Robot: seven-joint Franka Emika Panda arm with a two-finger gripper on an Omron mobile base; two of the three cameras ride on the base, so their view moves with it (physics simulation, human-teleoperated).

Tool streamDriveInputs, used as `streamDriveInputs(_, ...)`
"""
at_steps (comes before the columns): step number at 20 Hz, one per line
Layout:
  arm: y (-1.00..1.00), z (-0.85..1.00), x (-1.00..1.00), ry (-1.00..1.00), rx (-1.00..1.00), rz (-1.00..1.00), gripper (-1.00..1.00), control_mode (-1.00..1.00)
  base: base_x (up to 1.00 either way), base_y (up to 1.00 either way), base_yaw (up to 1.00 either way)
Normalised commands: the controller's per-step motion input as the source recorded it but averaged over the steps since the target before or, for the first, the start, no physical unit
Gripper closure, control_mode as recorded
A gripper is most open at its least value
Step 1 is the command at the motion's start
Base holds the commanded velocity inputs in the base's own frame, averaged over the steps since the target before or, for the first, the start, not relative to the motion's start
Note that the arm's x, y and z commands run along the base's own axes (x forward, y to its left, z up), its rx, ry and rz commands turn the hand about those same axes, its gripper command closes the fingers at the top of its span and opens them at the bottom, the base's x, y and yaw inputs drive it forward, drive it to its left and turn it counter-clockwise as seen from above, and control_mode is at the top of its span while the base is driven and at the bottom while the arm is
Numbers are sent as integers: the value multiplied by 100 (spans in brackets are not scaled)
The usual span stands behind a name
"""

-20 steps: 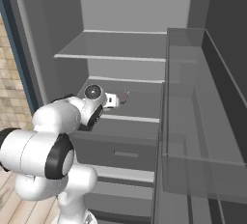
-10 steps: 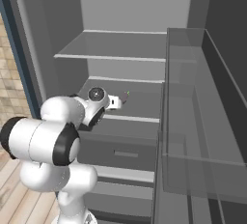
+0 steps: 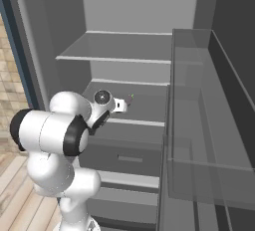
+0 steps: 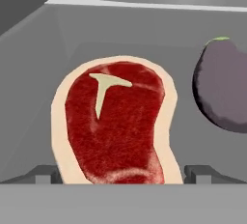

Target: Place one eggplant and one steak in each tupperware on the nearby counter, to pack two identical lunches.

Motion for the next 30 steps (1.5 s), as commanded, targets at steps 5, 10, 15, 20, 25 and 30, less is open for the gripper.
streamDriveInputs(5,0,-20,19,0,0,0,-100,-100,0,0,0)
streamDriveInputs(10,0,-21,12,0,0,0,-100,-100,0,0,0)
streamDriveInputs(15,0,-37,9,4,0,0,-100,-100,0,0,0)
streamDriveInputs(20,-2,-48,12,8,0,0,-100,-100,0,0,0)
streamDriveInputs(25,-6,-36,0,11,0,-3,-100,-100,0,0,0)
streamDriveInputs(30,0,-62,0,6,0,-4,-100,-100,0,0,0)
